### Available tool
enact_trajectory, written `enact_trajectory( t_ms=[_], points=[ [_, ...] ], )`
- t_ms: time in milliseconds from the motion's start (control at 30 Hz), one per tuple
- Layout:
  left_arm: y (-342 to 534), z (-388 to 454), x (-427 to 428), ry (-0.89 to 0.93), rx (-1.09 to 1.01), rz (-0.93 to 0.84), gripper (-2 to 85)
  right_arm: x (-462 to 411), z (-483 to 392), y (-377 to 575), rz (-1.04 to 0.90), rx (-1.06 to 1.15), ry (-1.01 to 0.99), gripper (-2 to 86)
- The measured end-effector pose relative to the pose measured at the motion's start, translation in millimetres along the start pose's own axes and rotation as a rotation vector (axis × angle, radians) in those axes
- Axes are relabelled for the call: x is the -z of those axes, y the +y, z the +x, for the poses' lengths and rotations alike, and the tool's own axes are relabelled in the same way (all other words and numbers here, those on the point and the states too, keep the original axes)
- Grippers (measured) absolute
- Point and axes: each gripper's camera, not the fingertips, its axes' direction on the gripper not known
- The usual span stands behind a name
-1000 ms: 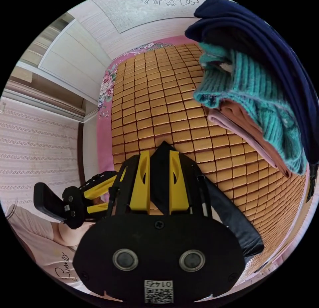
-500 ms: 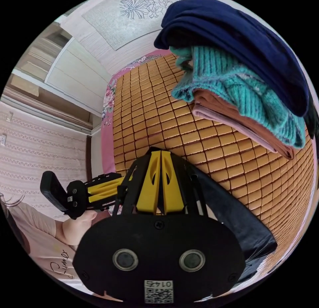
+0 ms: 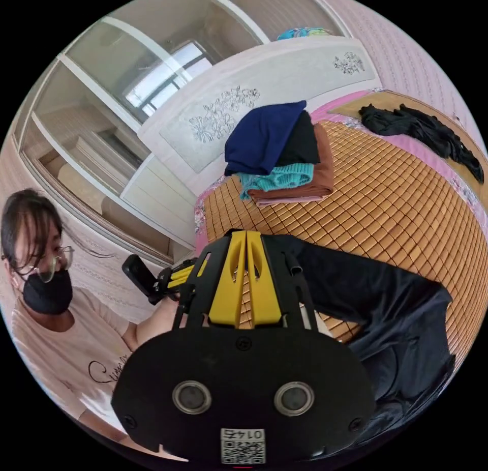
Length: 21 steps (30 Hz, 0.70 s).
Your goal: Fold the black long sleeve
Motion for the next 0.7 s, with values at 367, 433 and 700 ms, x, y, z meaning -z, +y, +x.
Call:
enact_trajectory(
  t_ms=[367, 433, 700],
  points=[
    [-14.2, 283.3, -34.7, 0.526, -0.379, 0.003, -0.9, 305.7, -34.2, 314.3, 0.482, -0.401, 0.201, -0.3],
    [-1.2, 310.7, -46.7, 0.577, -0.411, -0.065, -0.9, 321.2, -34.0, 361.9, 0.513, -0.482, 0.207, -0.3],
    [44.2, 420.5, -76.1, 0.623, -0.595, -0.285, -0.9, 351.5, -21.5, 486.3, 0.594, -0.679, 0.153, -0.2]
  ],
)
